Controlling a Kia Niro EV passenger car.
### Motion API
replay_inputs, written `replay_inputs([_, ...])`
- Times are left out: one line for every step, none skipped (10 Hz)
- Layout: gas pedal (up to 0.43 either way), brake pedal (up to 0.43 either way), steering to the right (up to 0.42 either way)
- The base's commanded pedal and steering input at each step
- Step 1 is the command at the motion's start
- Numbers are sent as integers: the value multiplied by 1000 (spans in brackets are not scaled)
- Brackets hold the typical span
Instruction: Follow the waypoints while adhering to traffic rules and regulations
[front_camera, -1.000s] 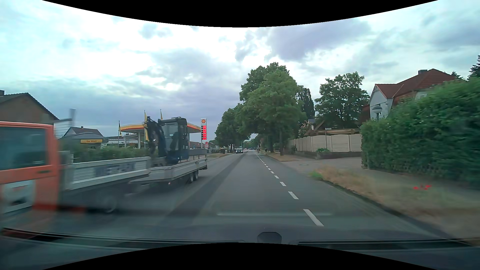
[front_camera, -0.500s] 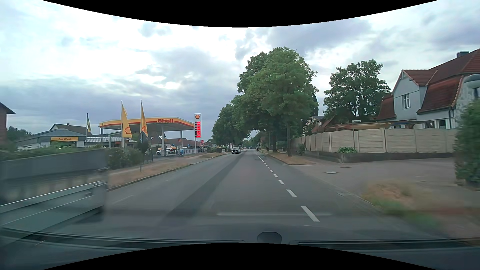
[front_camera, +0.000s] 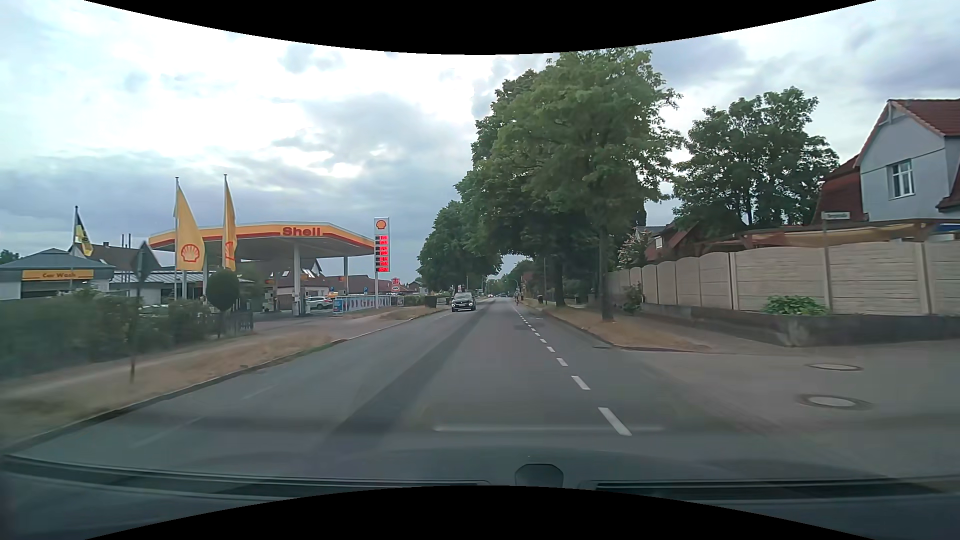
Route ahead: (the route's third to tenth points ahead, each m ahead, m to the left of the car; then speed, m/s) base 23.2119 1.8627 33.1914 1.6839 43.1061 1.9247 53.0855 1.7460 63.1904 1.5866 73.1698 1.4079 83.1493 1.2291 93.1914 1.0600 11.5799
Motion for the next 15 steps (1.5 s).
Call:
replay_inputs([47, 0, -6])
replay_inputs([47, 0, -6])
replay_inputs([47, 0, -5])
replay_inputs([47, 0, -5])
replay_inputs([47, 0, -4])
replay_inputs([47, 0, -4])
replay_inputs([47, 0, -3])
replay_inputs([47, 0, -2])
replay_inputs([47, 0, -2])
replay_inputs([47, 0, -3])
replay_inputs([47, 0, -4])
replay_inputs([47, 0, -5])
replay_inputs([47, 0, -7])
replay_inputs([47, 0, -8])
replay_inputs([47, 0, -8])
